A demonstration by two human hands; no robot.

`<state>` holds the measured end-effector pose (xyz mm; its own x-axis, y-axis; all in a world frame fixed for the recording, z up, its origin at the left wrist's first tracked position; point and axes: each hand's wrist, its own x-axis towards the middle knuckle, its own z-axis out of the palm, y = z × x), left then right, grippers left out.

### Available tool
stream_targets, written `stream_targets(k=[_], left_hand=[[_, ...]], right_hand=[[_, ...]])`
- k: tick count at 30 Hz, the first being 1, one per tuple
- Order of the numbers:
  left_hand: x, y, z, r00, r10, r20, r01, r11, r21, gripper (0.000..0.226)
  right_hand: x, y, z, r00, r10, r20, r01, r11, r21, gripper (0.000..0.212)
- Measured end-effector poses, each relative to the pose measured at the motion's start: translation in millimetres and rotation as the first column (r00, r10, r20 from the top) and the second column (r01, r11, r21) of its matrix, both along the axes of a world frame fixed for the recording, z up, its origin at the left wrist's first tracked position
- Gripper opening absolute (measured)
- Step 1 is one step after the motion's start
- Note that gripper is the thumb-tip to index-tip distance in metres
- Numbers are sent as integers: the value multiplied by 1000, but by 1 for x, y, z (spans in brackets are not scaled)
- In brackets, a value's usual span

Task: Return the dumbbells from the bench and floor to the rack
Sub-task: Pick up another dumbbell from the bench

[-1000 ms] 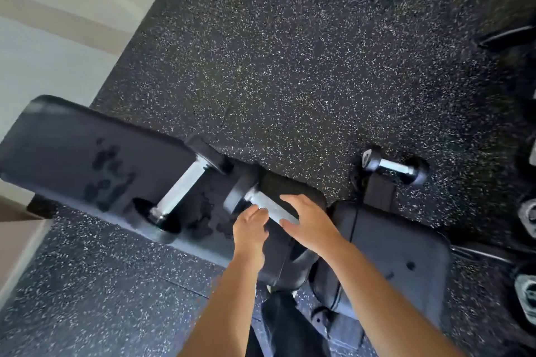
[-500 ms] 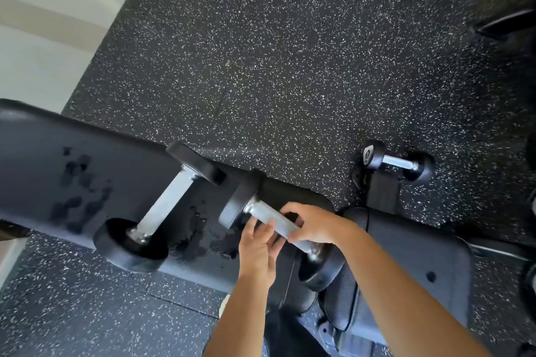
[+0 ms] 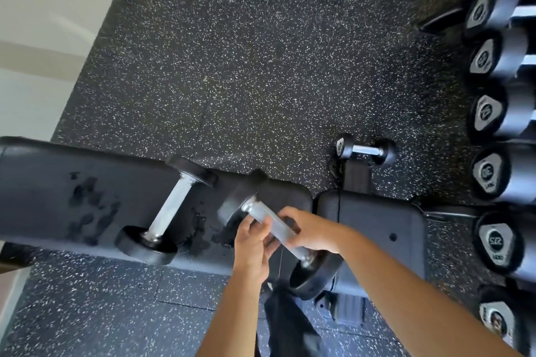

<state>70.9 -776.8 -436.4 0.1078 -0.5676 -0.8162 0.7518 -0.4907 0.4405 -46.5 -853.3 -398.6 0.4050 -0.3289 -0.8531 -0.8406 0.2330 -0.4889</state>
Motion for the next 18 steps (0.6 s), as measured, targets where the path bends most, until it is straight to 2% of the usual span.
stream_targets(k=[6,11,15,18], left_hand=[[3,-4,85,967,-205,148,226,964,-138,31],[-1,-3,159,920,-310,240,363,905,-222,23],[-12,5,218,845,-418,332,515,804,-297,24],[-29,11,262,765,-484,424,631,694,-346,24]], right_hand=[[-18,23,80,979,-184,90,190,979,-72,51],[-34,51,157,891,-389,236,411,910,-51,49],[-51,86,220,789,-503,353,555,830,-59,47],[-64,117,264,681,-577,451,684,721,-111,43]])
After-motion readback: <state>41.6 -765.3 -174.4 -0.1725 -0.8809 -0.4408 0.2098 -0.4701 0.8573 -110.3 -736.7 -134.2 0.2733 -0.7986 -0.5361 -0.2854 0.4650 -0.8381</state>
